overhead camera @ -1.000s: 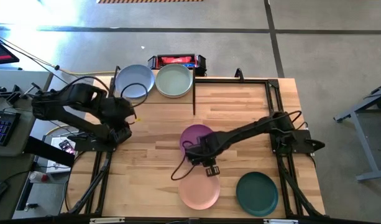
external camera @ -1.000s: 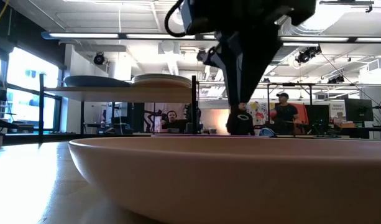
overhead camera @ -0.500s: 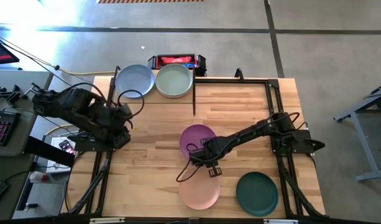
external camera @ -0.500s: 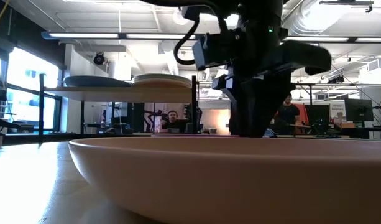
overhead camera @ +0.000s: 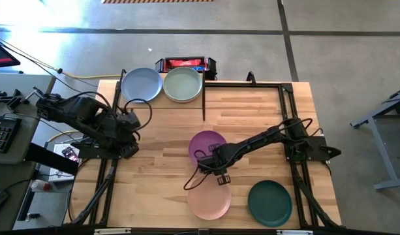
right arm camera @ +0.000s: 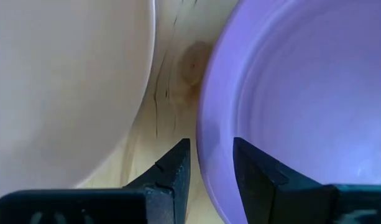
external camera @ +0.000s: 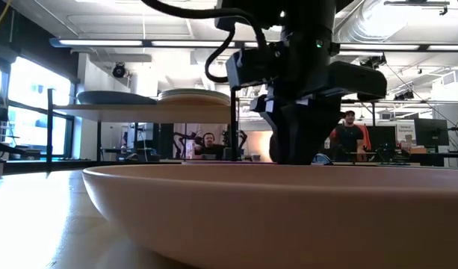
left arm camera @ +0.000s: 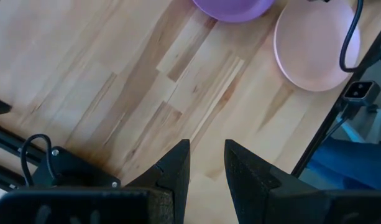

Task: Place and stack plates onto a shelf
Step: Stack the violet plate on top of the blue plate on the shelf

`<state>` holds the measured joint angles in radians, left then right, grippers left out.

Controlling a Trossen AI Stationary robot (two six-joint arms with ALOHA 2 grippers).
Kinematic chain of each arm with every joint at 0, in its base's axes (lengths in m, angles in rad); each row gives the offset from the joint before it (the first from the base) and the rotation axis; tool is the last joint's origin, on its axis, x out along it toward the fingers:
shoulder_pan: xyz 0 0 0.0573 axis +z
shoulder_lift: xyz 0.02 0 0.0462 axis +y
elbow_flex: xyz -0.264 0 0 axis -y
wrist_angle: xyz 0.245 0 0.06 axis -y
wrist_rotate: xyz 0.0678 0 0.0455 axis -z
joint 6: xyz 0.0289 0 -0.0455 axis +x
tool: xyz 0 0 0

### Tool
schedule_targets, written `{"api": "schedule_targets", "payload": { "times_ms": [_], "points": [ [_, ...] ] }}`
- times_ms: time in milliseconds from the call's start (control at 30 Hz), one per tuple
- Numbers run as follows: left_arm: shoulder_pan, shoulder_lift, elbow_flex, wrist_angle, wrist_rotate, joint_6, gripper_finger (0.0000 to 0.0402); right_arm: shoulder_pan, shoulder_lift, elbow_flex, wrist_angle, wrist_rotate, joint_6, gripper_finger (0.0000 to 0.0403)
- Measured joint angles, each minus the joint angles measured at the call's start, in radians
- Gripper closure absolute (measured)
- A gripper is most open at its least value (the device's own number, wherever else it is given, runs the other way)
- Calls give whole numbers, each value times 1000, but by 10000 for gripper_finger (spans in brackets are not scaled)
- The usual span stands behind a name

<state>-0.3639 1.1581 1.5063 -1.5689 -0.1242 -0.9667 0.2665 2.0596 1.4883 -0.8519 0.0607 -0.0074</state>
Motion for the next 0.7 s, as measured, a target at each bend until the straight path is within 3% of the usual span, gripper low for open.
{"api": "schedule_targets", "payload": {
  "times_ms": [200,433,700],
  "points": [
    [-5,34,0,0,0,19,312,0,4,0,8,7,8,315],
    [-5,66,0,-1,0,74,312,-3,4,0,15,-15,53,394],
    [-4,80,0,-1,-2,89,312,2,-5,34,-24,-35,60,400]
  ]
}}
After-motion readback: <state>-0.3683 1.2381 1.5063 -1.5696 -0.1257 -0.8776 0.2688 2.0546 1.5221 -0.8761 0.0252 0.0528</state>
